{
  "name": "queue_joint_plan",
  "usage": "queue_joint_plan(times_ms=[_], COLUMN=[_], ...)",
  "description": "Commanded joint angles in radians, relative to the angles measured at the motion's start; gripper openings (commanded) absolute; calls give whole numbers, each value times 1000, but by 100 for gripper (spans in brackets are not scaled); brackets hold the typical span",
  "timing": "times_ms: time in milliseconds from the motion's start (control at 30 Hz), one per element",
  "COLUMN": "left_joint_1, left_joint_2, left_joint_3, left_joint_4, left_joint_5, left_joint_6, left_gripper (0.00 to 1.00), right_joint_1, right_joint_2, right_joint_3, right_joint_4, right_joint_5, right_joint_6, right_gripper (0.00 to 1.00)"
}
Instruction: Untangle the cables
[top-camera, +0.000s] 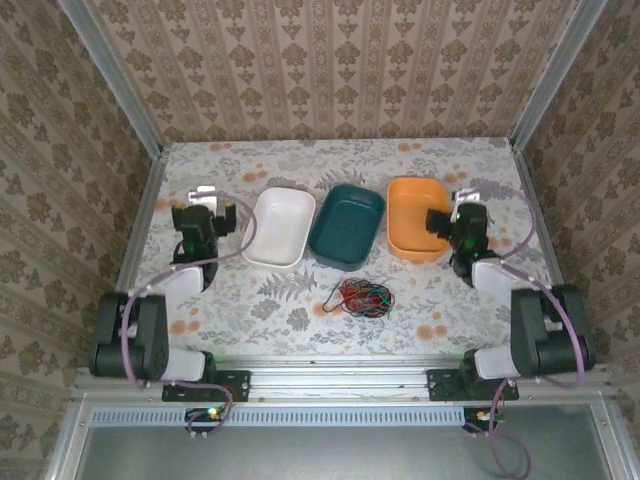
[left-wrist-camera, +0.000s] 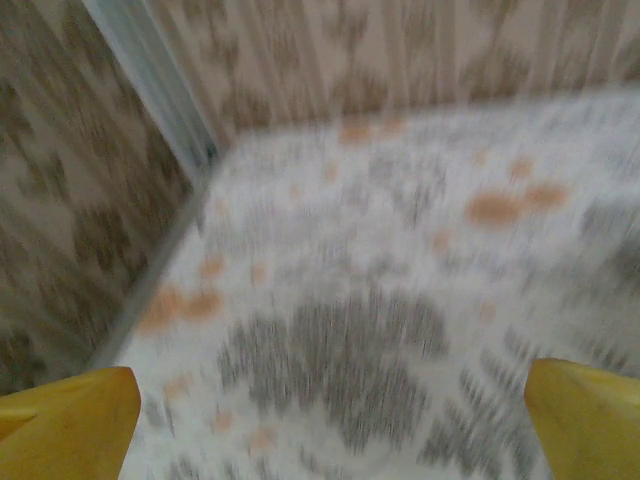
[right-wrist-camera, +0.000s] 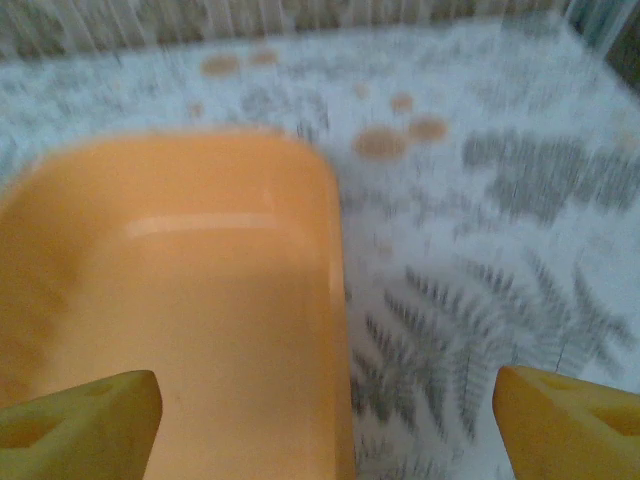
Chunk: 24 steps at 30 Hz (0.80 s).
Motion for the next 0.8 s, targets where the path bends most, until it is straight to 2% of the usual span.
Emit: queue_joint_plan(times_ms=[0, 100, 233, 333, 400, 500, 600, 667, 767], left_joint_1=[-95, -207, -459, -588, -677, -757, -801, -820, -833], left_joint_2=[-126, -202, -208, -146, -86, -15, 36, 61, 86], left_joint_3=[45, 83, 53, 58, 79, 125, 152, 170, 202], left_joint_4=[-178, -381, -401, -384, -381, -437, -473, -498, -527], left_joint_5=[-190, -119, -92, 77, 186, 322, 404, 421, 389], left_joint_6=[-35, -146, -214, -304, -305, -259, -235, -201, -171], left_gripper=[100, 100, 100, 100, 100, 100, 100, 100, 100], right_joint_1=[32, 141, 300, 413, 448, 449, 452, 452, 452], right_joint_2=[-136, -230, -279, -280, -267, -222, -211, -225, -247], right_joint_3=[114, 118, 130, 131, 147, 180, 161, 122, 73], right_joint_4=[-370, -460, -592, -697, -797, -982, -1060, -1049, -1021], right_joint_5=[41, 49, -2, -76, -124, -233, -336, -377, -387], right_joint_6=[132, 142, 165, 183, 227, 316, 343, 353, 374], right_gripper=[83, 83, 83, 83, 82, 81, 77, 71, 57])
